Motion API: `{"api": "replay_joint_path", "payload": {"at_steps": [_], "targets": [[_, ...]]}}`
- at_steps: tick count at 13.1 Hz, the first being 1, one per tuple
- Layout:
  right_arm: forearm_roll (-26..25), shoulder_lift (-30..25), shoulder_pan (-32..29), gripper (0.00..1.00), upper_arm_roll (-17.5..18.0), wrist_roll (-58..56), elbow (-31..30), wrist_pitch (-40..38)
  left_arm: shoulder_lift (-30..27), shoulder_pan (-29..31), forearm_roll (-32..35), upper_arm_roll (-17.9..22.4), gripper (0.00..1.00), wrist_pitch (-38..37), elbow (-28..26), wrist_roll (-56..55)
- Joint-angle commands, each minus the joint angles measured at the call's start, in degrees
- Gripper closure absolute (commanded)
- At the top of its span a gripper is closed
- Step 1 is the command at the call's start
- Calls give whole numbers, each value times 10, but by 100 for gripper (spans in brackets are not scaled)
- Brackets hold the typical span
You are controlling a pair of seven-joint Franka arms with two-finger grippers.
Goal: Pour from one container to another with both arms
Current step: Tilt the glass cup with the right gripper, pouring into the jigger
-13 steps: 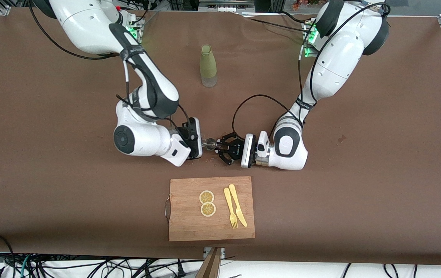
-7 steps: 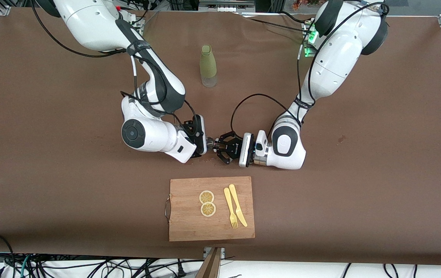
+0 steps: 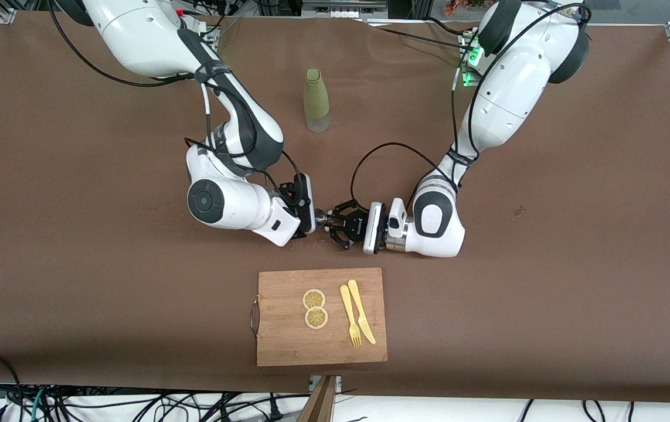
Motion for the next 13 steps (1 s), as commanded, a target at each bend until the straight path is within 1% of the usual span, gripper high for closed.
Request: {"api": "replay_joint_path", "payload": {"at_steps": [1,6,9,11,13], "targets": [[-15,-10,5,100,-1,29,-4,0,12,-8,-19,3,100,9,20,4],[-20,-10,5,100,-3,40,-3,0,12,-8,-19,3,100,9,20,5],[-8,-10,1,100,-2,42,-3,24,12,-8,-19,4,100,9,20,5],[16,-10,-3,100,-2,41,-3,30,12,-8,-19,4,100,9,20,6],[52,-10,-9,100,-3,35,-4,33,12,-7,-19,4,100,9,20,6]]}}
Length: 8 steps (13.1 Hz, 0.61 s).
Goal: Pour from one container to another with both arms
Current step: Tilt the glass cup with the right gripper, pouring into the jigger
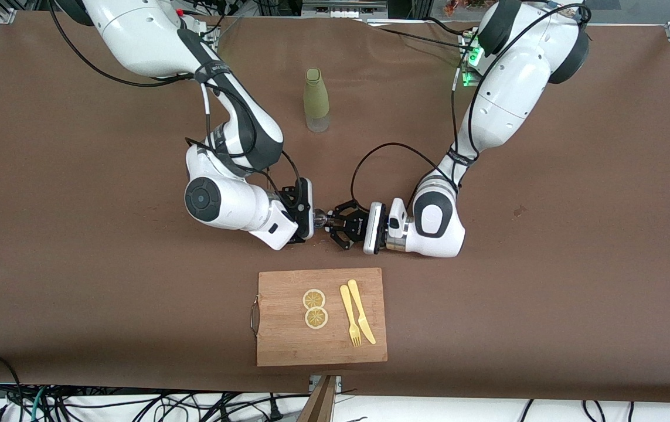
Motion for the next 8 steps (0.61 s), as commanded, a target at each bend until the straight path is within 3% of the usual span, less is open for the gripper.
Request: {"api": "replay_joint_path", "payload": {"at_steps": [1,6,8], "targets": [[49,-10,-11,100,-1,-1,-4,2,11,-6,-19,4,100,8,20,8],[189,-15,-61,100,-1,-85,-10,-17,4,28,-18,8,100,-6,12,44],[221,-15,-96,100,-1,-130,-11,-51,1,57,-13,13,100,-32,8,64]]}}
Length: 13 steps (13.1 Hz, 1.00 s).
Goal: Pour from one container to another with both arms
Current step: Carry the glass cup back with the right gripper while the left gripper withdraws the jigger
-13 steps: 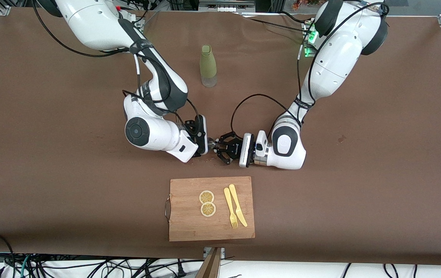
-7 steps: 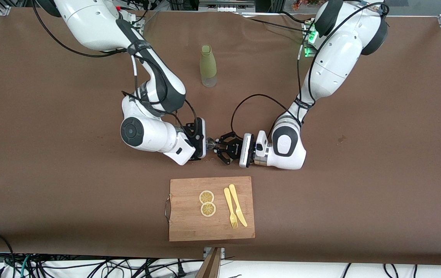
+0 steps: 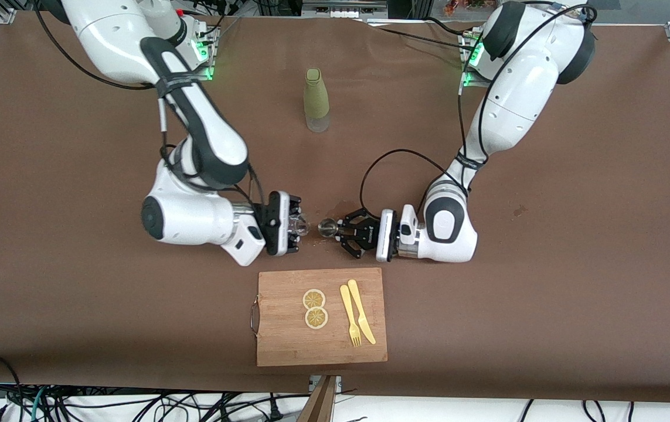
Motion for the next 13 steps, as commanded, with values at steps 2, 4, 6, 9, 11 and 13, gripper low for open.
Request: {"api": "replay_joint_path", "payload": {"at_steps": [2,4,6,9,11,13], "targets": [[55,-9,-76,100,5,-94,-12,-84,-1,54,-9,27,100,-89,1,64],[76,-9,-125,100,5,-165,-28,-129,-1,82,18,62,100,-176,1,71],[97,-5,-175,100,5,-248,-49,-172,-1,116,39,89,100,-253,-6,93],[122,14,-257,100,4,-304,-82,-202,-2,160,84,138,100,-352,-10,132],[129,33,-292,100,4,-354,-86,-214,-1,194,115,164,100,-400,-11,172],[143,66,-325,100,5,-432,-88,-222,-2,235,162,168,100,-435,-10,198]]}}
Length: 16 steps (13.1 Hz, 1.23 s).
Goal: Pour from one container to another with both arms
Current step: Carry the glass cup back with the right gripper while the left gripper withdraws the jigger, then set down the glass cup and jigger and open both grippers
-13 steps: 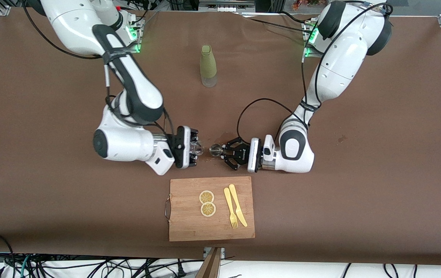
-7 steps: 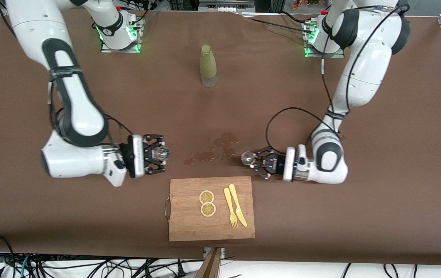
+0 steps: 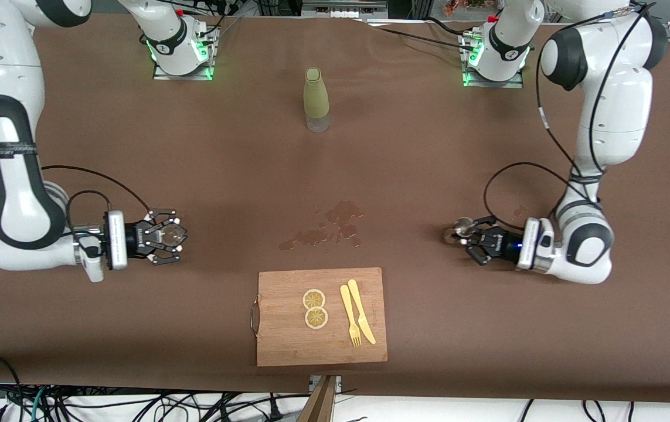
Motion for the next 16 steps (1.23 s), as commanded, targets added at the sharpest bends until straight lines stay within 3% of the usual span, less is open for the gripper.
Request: {"api": "replay_joint_path", "payload": {"at_steps": [1,6,9,10,11,12,16], "targets": [[31,37,-37,100,11,-85,-6,-16,-2,49,52,-3,100,-42,-2,49],[67,121,-73,100,10,-219,-12,-33,-1,132,128,1,100,-73,-17,136],[67,142,-82,91,9,-254,-12,-34,0,164,171,1,100,-82,-29,176],[67,145,-82,74,9,-265,-12,-33,1,168,181,5,100,-84,-32,189],[67,151,-83,21,9,-269,-12,-34,2,170,186,8,100,-84,-33,203],[66,154,-88,0,9,-271,-12,-35,4,170,186,9,100,-84,-34,214],[51,150,-101,0,4,-272,-12,-36,8,171,194,13,100,-77,-49,234]]}}
